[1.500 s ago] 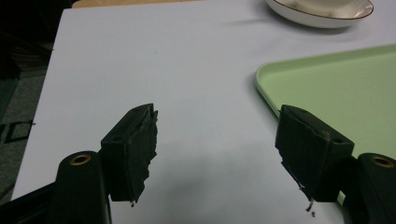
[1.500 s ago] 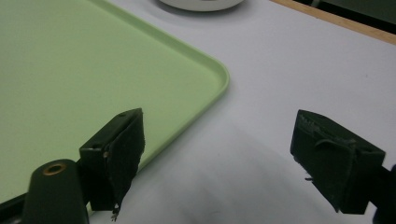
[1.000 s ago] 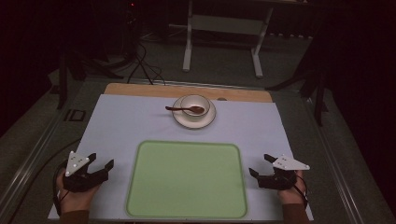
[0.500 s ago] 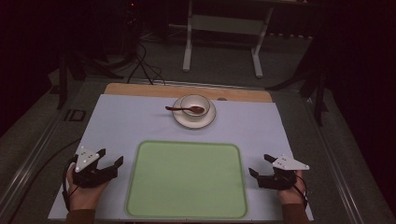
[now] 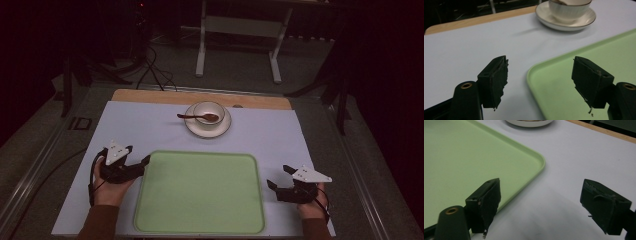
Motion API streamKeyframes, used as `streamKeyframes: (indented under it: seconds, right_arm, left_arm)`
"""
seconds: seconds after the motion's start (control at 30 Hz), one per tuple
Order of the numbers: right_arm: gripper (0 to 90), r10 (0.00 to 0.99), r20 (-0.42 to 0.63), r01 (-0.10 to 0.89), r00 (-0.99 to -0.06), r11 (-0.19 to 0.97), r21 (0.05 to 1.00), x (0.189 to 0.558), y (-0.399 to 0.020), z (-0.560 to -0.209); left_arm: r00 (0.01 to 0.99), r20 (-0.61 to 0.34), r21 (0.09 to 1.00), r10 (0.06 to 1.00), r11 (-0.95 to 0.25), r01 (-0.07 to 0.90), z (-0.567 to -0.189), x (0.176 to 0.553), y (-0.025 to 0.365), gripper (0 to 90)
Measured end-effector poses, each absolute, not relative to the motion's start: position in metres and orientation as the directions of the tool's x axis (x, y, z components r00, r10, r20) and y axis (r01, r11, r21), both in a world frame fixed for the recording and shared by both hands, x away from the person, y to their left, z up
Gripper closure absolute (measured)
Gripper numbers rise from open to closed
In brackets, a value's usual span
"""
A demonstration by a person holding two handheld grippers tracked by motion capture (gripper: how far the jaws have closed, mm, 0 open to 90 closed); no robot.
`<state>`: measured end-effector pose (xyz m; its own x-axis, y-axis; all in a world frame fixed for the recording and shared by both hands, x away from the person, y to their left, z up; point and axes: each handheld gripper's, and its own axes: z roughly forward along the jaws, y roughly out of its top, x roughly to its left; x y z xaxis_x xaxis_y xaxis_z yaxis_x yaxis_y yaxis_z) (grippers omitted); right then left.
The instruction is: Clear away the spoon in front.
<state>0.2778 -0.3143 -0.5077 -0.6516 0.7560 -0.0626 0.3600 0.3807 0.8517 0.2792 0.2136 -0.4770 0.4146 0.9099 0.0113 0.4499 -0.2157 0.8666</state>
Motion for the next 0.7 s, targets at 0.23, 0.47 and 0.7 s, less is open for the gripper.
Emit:
streamKeyframes:
  seconds: [0.23,0.47,0.7]
  right_arm:
    - [16.5,0.756,-0.062,0.363,-0.652,0.383,0.850,0.278,-0.314,-0.508]
    - [16.5,0.755,-0.062,0.364,-0.653,0.385,0.848,0.278,-0.314,-0.508]
    - [16.5,0.758,-0.059,0.370,-0.650,0.383,0.846,0.278,-0.314,-0.508]
  left_arm:
    - [0.422,0.003,0.868,0.906,-0.212,0.449,-0.476,0.295,0.205,30.8]
    - [0.436,-0.012,0.870,0.900,-0.205,0.449,-0.473,0.311,0.197,34.9]
    - [0.478,-0.020,0.878,0.878,-0.213,0.429,-0.470,0.323,0.179,42.5]
